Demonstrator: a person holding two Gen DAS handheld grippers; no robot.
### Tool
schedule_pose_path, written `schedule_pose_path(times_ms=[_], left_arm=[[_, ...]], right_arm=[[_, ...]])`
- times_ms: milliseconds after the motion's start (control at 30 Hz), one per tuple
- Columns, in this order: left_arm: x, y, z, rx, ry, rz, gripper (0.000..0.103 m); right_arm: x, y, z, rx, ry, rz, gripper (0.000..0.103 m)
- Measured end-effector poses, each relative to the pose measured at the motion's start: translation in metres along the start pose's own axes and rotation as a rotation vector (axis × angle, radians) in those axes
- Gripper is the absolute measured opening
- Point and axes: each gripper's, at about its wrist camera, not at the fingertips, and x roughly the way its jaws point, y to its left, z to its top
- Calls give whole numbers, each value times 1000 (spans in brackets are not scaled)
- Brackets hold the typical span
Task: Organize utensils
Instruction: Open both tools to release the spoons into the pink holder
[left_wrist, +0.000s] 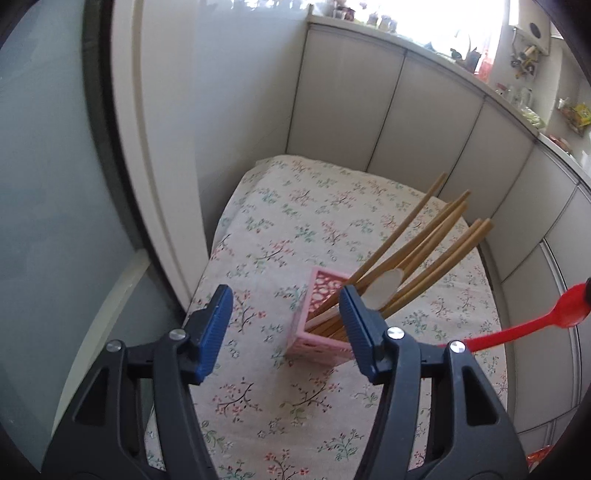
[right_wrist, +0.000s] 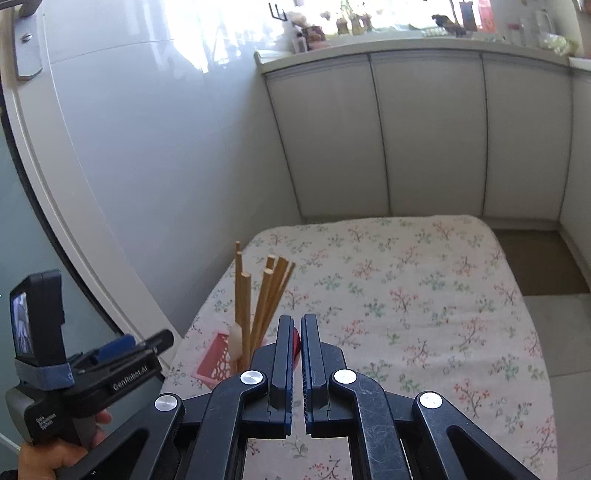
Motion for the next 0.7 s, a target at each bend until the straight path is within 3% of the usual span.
schedule_pose_path(times_ms=[133, 433, 633, 667, 700], left_arm=[[8, 7, -4, -2, 57, 35, 61], [19, 22, -2, -46, 123, 17, 62], [18, 22, -2, -41, 125, 3, 63], [18, 22, -2, -41, 124, 1, 64], [18, 22, -2, -40, 123, -1, 65]], right_arm=[[12, 26, 15, -52, -9, -18, 3], [69, 61, 22, -152, 56, -100, 3], [86, 62, 23, -118, 71, -58, 6], [87, 59, 25, -104, 77, -40, 9], [86, 58, 26, -89, 79, -35, 22]])
